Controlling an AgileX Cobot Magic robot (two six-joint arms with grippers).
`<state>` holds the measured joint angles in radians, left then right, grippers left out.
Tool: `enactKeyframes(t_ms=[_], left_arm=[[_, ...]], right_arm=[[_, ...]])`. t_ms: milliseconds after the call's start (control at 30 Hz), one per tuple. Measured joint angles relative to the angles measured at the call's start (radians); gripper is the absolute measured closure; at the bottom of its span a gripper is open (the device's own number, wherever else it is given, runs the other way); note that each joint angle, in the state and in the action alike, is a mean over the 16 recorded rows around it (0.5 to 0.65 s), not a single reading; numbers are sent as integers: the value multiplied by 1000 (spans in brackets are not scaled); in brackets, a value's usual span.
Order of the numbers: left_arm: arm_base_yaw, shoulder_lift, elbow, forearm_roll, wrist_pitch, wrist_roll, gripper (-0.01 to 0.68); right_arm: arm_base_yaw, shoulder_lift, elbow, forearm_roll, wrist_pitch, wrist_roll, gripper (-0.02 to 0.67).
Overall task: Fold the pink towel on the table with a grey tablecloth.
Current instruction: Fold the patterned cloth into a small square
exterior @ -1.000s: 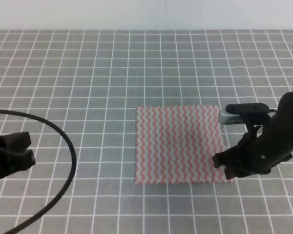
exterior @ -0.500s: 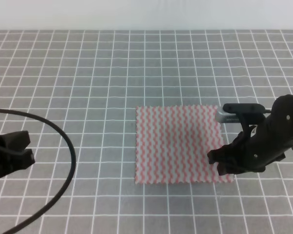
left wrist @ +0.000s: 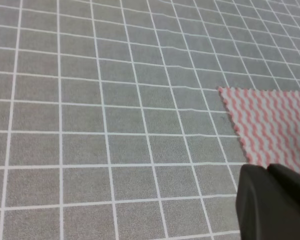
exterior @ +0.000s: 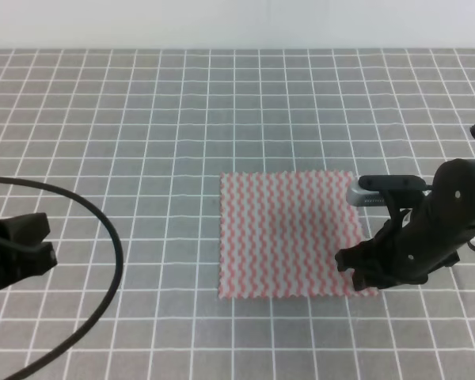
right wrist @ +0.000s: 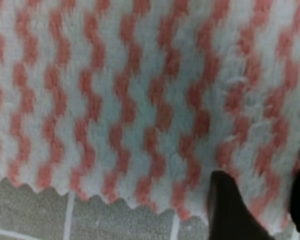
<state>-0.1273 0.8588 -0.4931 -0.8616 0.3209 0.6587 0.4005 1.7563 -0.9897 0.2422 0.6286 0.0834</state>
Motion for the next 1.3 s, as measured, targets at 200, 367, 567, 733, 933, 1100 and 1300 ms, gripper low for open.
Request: enactKeyframes(t_ms=[200,367,567,733,933,1100,1300], left_arm=[[0,0,0,-11,18,11,675],[0,0,0,-24,33,29,675],[0,17,0,-37,77,99,673],[-5,73,-14,-50,167,224,641],[-71,184,-83,-62,260,427,546],[-163,302,-174,-30,262,533,446],[-301,446,-290,73,184,545,366]], right_arm=[[0,7,-22,3,22,-6,513],[0,9,-74,2,70,-29,598],[0,6,-161,3,139,-62,664],[0,5,-223,1,170,-100,664],[0,5,-259,0,169,-137,665],[-1,6,-266,0,151,-163,665],[-3,9,-267,0,123,-177,664]])
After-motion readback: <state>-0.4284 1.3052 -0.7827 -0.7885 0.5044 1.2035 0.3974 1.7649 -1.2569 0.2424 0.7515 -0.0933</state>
